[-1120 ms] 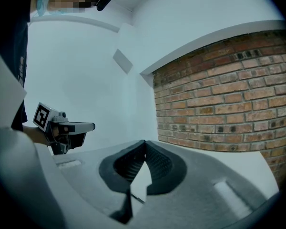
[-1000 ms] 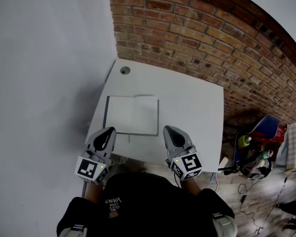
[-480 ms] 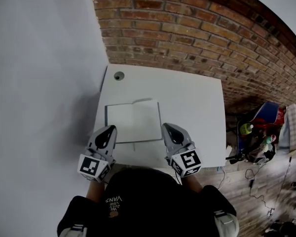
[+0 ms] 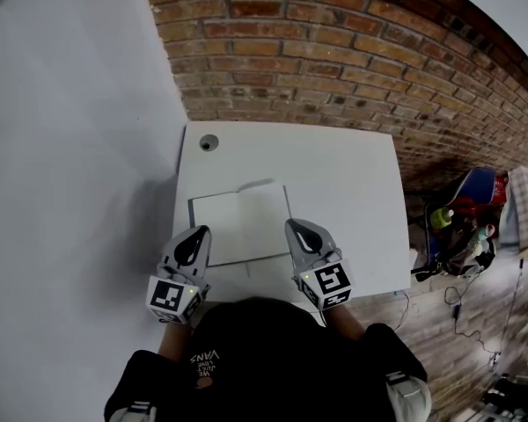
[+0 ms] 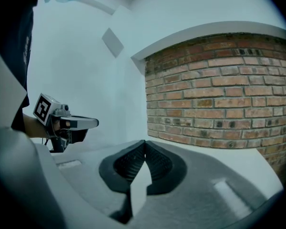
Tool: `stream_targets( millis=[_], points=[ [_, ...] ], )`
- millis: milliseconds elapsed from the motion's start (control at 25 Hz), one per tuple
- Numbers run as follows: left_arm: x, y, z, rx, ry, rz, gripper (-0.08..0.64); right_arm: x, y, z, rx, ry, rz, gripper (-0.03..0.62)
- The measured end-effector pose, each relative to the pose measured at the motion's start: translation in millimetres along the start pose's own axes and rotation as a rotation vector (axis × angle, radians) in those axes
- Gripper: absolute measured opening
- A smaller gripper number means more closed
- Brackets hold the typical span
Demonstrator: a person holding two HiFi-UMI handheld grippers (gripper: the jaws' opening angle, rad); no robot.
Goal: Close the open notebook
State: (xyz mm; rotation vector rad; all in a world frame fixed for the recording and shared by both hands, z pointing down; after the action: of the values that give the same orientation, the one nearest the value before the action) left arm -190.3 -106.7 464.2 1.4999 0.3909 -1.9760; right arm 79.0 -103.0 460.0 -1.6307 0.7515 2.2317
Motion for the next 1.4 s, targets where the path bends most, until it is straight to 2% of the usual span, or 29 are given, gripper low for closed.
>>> stream_targets(
  millis=[120, 280, 800, 1040, 1240, 1400],
  points=[
    [-8, 2, 9, 0.001, -0.009, 0.009, 0.005, -9, 9, 6, -0.001, -0.004, 0.028, -0.002],
    [-21, 2, 22, 0.007, -0.009, 0.037, 0.005, -24, 22, 14, -0.004, -0.058, 0.078, -0.002],
    [-56, 0, 54, 0.078, -0.061, 0.147, 0.005, -58, 49, 21, -0.01, 0.003, 0.198, -0.002],
    [-74, 0, 73, 0.151, -0.105, 0.203, 0.005, -76, 66, 22, -0.009, 0.003, 0.253, -0.002],
    [-86, 3, 80, 0.158, -0.101, 0.258, 0.005, -91, 73, 23, 0.0, 0.016, 0.304, -0.002],
    [-97, 4, 89, 0.201, -0.144, 0.283, 0.005, -103, 77, 24, -0.001, 0.028, 0.339, -0.002]
  ],
)
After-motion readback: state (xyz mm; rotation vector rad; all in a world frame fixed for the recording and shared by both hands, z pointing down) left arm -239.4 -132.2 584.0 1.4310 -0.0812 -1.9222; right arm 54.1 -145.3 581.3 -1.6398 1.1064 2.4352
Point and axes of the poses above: the fingertips, and each gripper's own axes: y forward along the fingers, z to its left, x out of its top, the point moved 9 cm from there along -y, backward along the fingers, and after that the axes turned 15 degrees about -y, right-handed, at the moved point
